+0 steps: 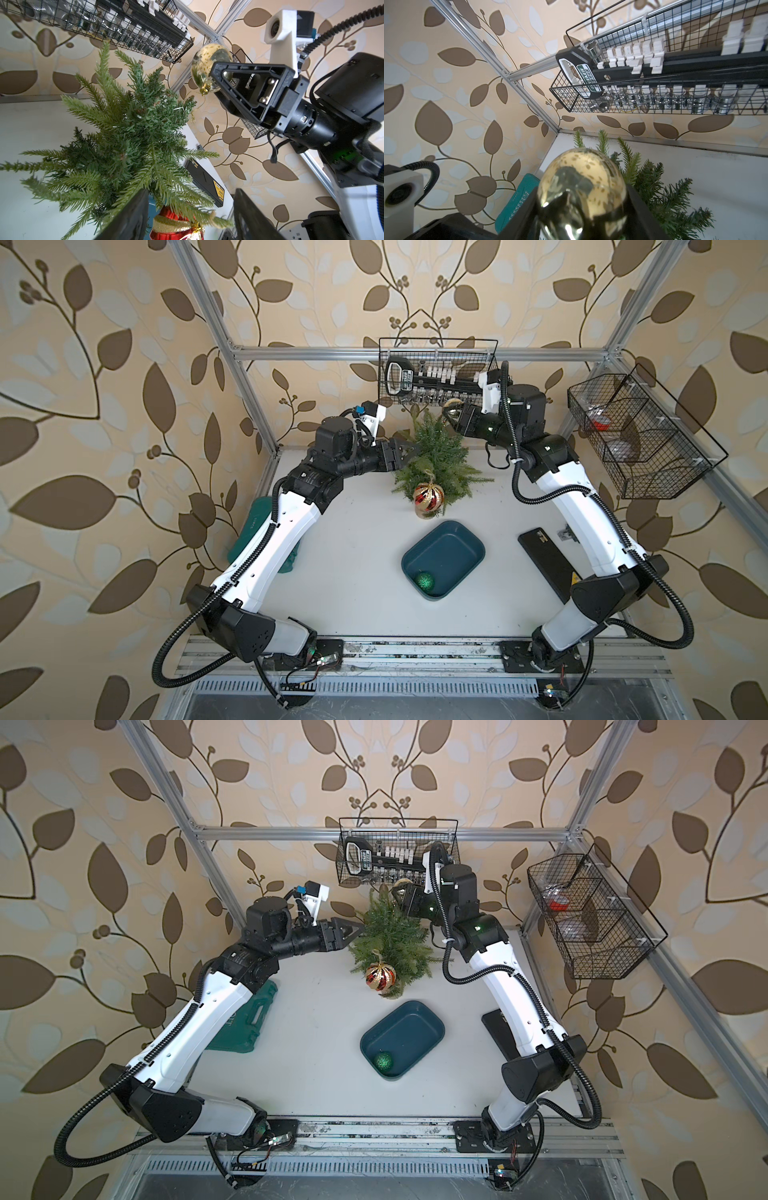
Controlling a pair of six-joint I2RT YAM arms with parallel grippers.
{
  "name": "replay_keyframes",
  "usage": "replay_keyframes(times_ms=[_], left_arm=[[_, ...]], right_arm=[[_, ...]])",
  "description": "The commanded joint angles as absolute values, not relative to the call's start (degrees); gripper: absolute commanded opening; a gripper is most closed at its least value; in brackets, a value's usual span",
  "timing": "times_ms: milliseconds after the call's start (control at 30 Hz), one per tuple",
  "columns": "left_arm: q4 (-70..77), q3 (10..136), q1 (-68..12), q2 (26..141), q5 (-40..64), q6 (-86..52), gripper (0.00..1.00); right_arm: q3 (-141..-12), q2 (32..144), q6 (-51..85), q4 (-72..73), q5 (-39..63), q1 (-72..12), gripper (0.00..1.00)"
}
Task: Decorate the small christmas tree with ornaments
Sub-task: Hang an ornament on the christmas tree.
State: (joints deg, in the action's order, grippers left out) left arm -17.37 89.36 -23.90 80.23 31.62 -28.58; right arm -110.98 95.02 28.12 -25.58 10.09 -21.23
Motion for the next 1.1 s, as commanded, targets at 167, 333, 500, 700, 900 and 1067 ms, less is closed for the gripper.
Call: replay_keyframes(times_ms=[167, 333, 500, 700, 900, 1067], left_arm=[[-14.1, 88.5, -23.2, 80.2, 33.7, -29.0, 0.66], [-13.5, 88.2, -23.1, 80.4, 34.1, -29.4, 0.66], [-13.1, 87.9, -23.1, 80.6, 34.2, -29.7, 0.66], [-13.0, 87.6, -23.1, 80.6, 34.4, -29.7, 0.66], [-12.4, 87.3, -23.1, 80.6, 34.6, -30.1, 0.66], [-12.2, 86.9, -23.1, 80.4, 34.6, -30.2, 0.66]], right_arm=[[-112.1, 96.3, 28.9, -25.5, 10.3, -19.7, 0.52], [-110.7, 96.0, 30.0, -25.5, 9.6, -18.5, 0.52], [-108.3, 94.5, 30.4, -24.9, 9.4, -18.0, 0.52], [-103.2, 90.9, 30.9, -23.2, 9.5, -17.9, 0.52], [-97.8, 87.1, 32.3, -20.4, 9.9, -17.8, 0.53], [-93.7, 84.5, 33.5, -18.4, 9.8, -17.8, 0.54]])
